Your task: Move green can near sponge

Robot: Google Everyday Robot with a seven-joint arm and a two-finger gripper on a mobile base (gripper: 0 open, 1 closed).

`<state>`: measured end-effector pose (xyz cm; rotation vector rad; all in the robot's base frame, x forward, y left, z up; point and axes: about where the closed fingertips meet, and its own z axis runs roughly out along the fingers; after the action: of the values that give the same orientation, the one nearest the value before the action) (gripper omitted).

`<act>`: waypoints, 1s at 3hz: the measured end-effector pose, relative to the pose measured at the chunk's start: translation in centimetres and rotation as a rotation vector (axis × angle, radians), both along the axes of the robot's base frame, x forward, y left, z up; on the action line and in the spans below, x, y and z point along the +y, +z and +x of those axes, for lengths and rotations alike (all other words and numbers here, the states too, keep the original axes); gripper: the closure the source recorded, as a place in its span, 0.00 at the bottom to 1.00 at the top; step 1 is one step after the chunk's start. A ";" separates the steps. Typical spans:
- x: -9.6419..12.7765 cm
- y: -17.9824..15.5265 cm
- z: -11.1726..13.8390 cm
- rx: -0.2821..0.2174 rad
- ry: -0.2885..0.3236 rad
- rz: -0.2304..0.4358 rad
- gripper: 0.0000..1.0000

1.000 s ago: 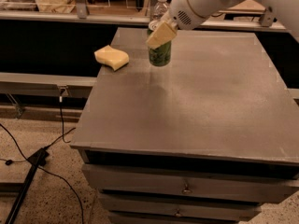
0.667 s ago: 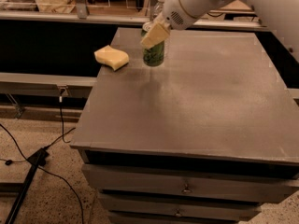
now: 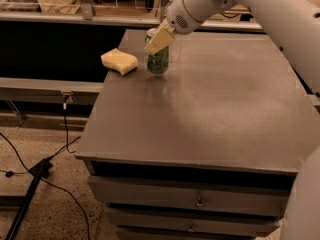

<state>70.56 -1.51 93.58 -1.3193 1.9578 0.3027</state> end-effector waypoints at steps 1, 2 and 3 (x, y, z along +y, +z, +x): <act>1.5 -1.1 0.5 0.025 0.038 0.039 0.36; 3.4 -2.2 0.8 0.058 0.083 0.039 0.05; 3.9 -2.7 0.8 0.078 0.094 0.027 0.00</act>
Offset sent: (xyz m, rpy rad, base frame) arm 0.0101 0.0448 -0.0241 0.0527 0.0694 0.1196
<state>71.35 2.43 90.90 -1.4039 1.9520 0.4309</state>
